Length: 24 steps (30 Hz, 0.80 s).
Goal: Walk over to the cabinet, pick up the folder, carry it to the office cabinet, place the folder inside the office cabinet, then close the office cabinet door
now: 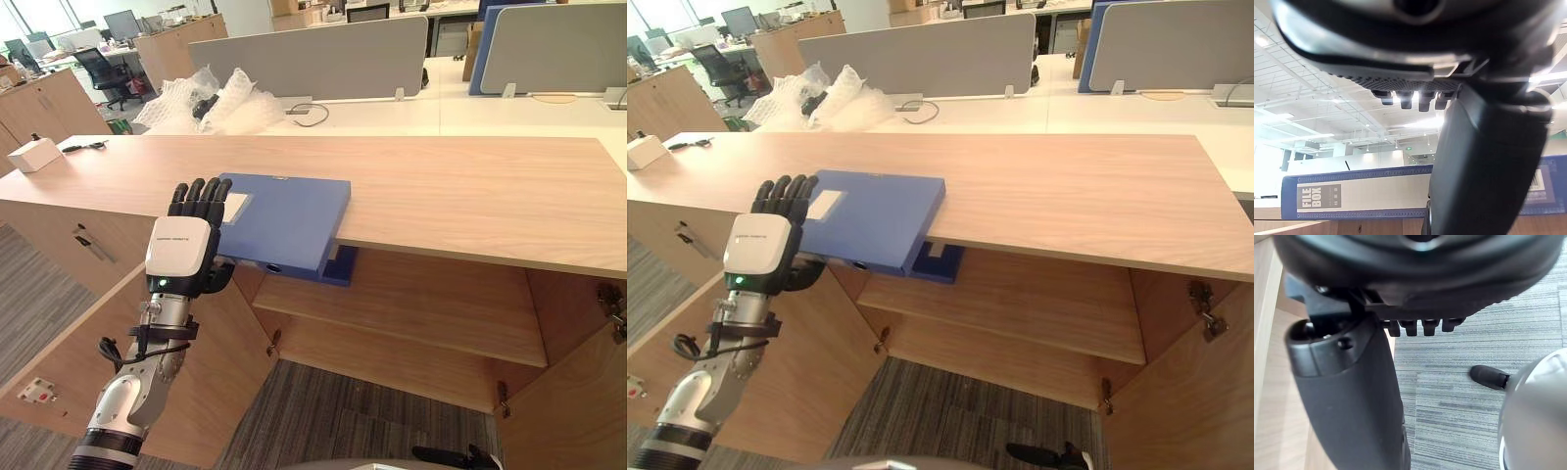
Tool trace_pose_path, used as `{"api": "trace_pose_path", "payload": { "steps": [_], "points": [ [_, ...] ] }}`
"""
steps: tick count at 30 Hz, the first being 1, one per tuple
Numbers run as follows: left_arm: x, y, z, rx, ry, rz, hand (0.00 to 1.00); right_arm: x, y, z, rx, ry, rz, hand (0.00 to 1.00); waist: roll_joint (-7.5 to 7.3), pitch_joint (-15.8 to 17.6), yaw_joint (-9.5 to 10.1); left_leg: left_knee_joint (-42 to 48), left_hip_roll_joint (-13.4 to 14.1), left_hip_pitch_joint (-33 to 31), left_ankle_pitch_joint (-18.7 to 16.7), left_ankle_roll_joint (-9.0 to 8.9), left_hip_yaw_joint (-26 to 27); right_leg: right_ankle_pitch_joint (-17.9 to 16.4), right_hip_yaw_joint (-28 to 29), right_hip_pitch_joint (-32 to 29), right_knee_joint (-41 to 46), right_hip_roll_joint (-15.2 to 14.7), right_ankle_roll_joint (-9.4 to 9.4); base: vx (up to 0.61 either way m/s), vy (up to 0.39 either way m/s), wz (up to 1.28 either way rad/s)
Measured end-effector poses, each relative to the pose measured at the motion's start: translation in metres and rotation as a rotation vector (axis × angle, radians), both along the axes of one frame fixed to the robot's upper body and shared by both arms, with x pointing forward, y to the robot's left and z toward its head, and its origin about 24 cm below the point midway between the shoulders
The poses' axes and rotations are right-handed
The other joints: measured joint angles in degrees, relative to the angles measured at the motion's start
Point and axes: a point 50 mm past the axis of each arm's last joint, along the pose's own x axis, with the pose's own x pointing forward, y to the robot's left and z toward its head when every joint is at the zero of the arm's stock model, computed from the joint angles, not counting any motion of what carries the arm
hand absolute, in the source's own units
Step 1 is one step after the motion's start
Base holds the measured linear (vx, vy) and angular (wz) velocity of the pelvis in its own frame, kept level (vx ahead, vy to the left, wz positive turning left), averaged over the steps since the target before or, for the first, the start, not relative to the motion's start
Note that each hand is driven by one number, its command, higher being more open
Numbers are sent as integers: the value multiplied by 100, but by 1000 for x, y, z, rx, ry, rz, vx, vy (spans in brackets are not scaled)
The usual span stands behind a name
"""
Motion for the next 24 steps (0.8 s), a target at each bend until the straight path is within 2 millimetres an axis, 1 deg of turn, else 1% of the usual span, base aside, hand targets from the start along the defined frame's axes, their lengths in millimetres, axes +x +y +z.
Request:
{"api": "trace_pose_path", "payload": {
  "steps": [3, 6, 10, 13, 14, 21, 24],
  "points": [
    [2, -1, -4, 1, 17, -1, 100, 0, -1, 0, 1, 2, 2, 100, 0, 0, -40, 0, 0, 0, -2, -2, 4, 5, 5, 1, -14, 3, -1, 0, 0, 0],
    [3, -1, -12, 3, 53, -2, 100, 0, -2, 0, -1, 3, 3, 100, -2, -1, -95, 0, 0, 7, -10, -15, 22, 40, 27, 16, -69, 12, 0, -5, 11, -3],
    [8, -3, -16, 8, 85, -8, 100, -2, -3, 0, -2, 11, 1, 100, -14, 4, -118, -1, 0, 16, -11, -17, 36, 68, 51, 21, -95, 16, -3, -5, 9, -2],
    [9, -4, -18, 8, 97, -12, 100, -2, -3, 0, -3, 10, 1, 100, -21, 8, -155, -2, 5, 35, -15, -22, 62, 79, 84, 20, -96, 16, -7, -15, 19, -5],
    [9, -4, -19, 8, 101, -9, 0, -2, -3, 0, -3, 10, 1, 100, -25, 11, -165, -2, 10, 47, -19, -27, 89, 84, 109, 18, -96, 17, -9, -18, 22, -13],
    [18, 0, -22, -11, 126, 23, 0, -6, -3, 0, -1, 24, -5, 100, -65, 8, -290, -3, 32, 79, -61, -88, 200, 132, 238, -28, -98, 18, -19, -21, 23, -9],
    [26, -5, -10, -21, 49, 12, 0, -15, -4, -2, 3, 44, -29, 100, -102, -16, -280, -2, 40, 90, -68, -97, 222, 133, 260, -30, -99, 21, -20, -11, 16, -4]
  ]
}}
